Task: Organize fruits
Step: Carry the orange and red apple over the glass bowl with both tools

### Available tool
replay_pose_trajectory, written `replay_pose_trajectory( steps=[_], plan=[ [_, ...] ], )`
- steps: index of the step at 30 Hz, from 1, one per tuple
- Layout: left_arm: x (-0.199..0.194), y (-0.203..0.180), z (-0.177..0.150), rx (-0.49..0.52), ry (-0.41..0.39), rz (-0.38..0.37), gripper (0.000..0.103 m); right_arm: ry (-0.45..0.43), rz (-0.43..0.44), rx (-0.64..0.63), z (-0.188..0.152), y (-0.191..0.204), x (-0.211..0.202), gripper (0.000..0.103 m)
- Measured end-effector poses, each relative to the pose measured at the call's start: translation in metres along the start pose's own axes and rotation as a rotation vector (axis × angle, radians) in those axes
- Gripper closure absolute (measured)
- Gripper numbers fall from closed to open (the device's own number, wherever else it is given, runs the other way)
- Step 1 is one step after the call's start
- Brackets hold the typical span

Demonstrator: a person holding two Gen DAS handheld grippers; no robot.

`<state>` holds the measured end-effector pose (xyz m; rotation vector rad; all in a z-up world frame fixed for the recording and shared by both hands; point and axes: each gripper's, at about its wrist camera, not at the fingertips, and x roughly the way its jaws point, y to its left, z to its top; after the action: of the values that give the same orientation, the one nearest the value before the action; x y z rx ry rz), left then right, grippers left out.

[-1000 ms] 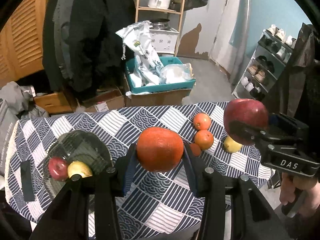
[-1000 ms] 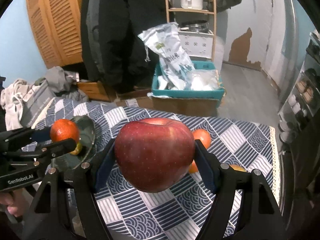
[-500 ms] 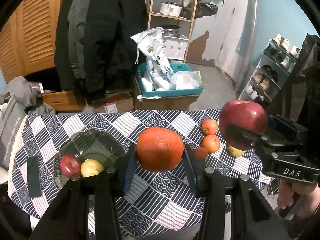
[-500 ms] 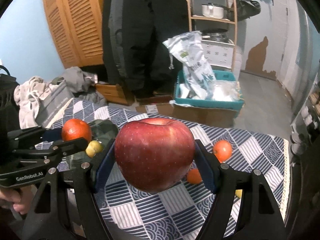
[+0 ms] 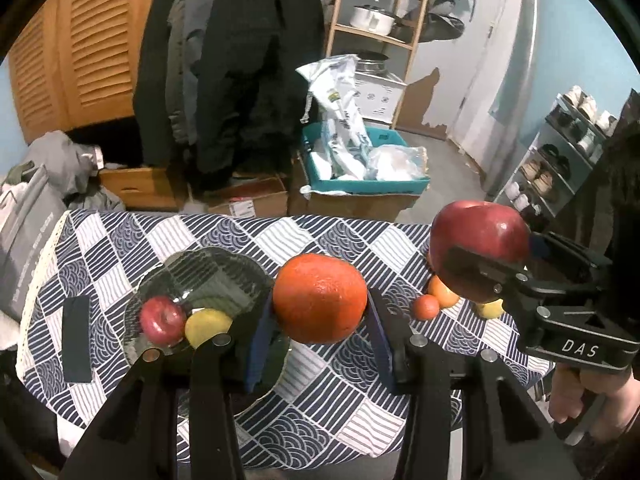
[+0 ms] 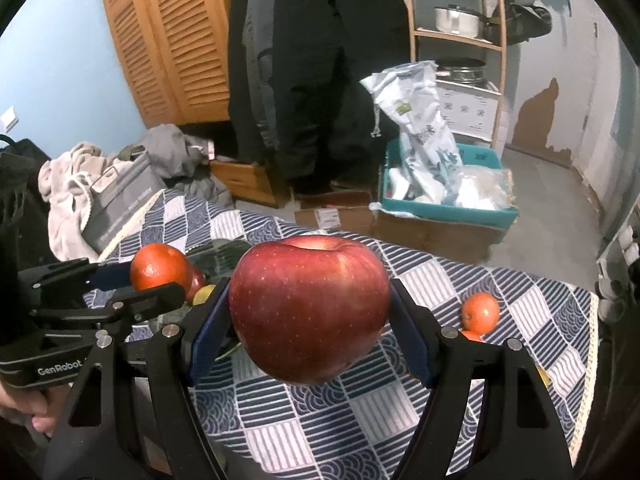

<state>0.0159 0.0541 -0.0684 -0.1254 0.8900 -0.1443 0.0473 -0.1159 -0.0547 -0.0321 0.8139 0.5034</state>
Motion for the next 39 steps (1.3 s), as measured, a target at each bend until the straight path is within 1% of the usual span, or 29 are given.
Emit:
replay_pose_trajectory(
  steps=[6,15,19,24,28,34,39],
  plan=[
    [0.004,0.025,-0.003,-0.039,0.011,0.036,0.057,0.021,0.025,-0.009,0.006,0.015,0.02,0.028],
    [0.022,0.07,-0.015,-0.104,0.054,0.111,0.057,0.076,0.067,-0.035,0.014,0.038,0.065,0.028],
    [0.031,0.092,-0.022,-0.152,0.084,0.135,0.057,0.116,0.062,-0.056,0.012,0.05,0.088,0.028],
    [0.042,0.11,-0.03,-0.18,0.107,0.171,0.057,0.162,0.068,-0.088,0.008,0.065,0.117,0.028],
    [0.055,0.125,-0.04,-0.205,0.149,0.197,0.057,0.196,0.07,-0.103,0.004,0.072,0.138,0.028],
    [0.07,0.14,-0.053,-0.232,0.194,0.228,0.057,0.247,0.067,-0.122,-0.004,0.081,0.165,0.028],
    [0.079,0.151,-0.059,-0.252,0.216,0.243,0.057,0.282,0.071,-0.154,-0.013,0.09,0.181,0.028]
  ],
)
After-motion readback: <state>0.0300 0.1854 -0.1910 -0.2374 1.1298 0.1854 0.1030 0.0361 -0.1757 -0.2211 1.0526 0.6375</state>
